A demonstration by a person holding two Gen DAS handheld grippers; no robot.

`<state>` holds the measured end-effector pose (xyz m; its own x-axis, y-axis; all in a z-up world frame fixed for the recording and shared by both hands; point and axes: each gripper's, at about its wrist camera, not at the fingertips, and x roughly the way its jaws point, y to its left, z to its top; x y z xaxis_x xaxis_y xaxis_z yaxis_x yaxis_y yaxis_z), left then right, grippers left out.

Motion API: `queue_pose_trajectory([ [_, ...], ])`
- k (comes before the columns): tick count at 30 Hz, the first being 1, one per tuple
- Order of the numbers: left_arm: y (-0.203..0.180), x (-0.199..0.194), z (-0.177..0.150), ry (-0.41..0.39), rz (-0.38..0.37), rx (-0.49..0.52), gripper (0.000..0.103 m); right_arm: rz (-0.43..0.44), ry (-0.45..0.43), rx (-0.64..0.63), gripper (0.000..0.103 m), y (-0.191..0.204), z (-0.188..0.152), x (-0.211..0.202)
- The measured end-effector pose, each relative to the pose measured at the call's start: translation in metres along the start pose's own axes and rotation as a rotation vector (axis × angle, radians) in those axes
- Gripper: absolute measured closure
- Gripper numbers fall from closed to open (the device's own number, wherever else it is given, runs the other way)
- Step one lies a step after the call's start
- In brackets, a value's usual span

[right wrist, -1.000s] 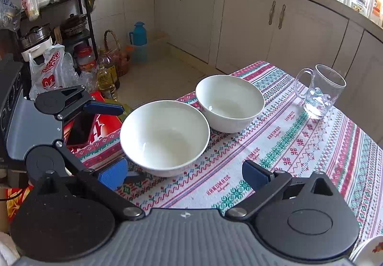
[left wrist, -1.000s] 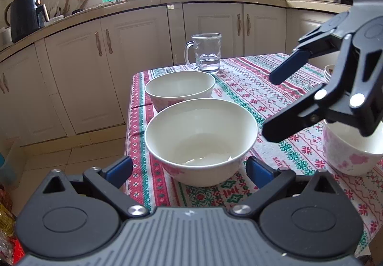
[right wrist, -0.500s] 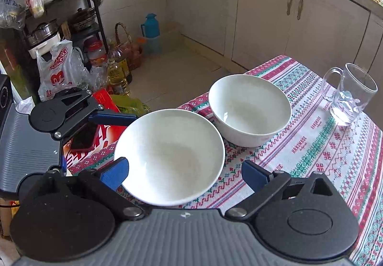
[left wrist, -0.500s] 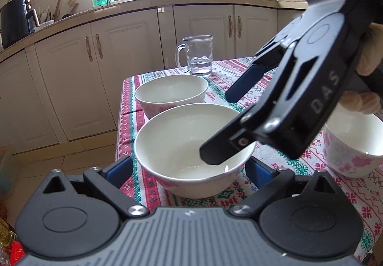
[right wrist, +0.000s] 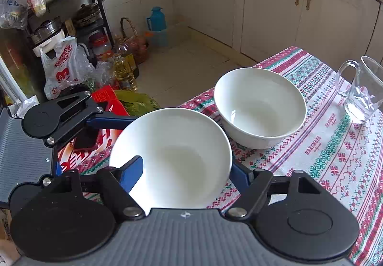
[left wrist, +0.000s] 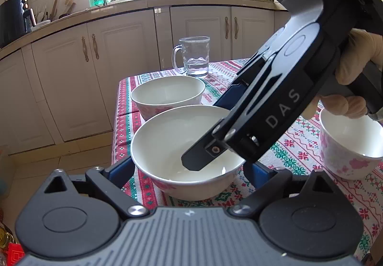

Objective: Organize plates and bowls
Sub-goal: 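Lower the held bowl into another white bowl and open the right gripper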

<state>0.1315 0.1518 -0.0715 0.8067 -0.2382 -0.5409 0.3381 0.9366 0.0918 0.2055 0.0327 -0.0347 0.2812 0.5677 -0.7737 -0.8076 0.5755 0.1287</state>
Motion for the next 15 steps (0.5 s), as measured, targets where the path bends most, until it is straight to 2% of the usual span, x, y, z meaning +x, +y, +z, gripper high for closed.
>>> queue_pose_trajectory([
  [15,-0.005,-0.009,0.010,0.014,-0.011,0.027,0.007,0.008,-0.011,0.012,0.023,0.001,-0.003,-0.012],
])
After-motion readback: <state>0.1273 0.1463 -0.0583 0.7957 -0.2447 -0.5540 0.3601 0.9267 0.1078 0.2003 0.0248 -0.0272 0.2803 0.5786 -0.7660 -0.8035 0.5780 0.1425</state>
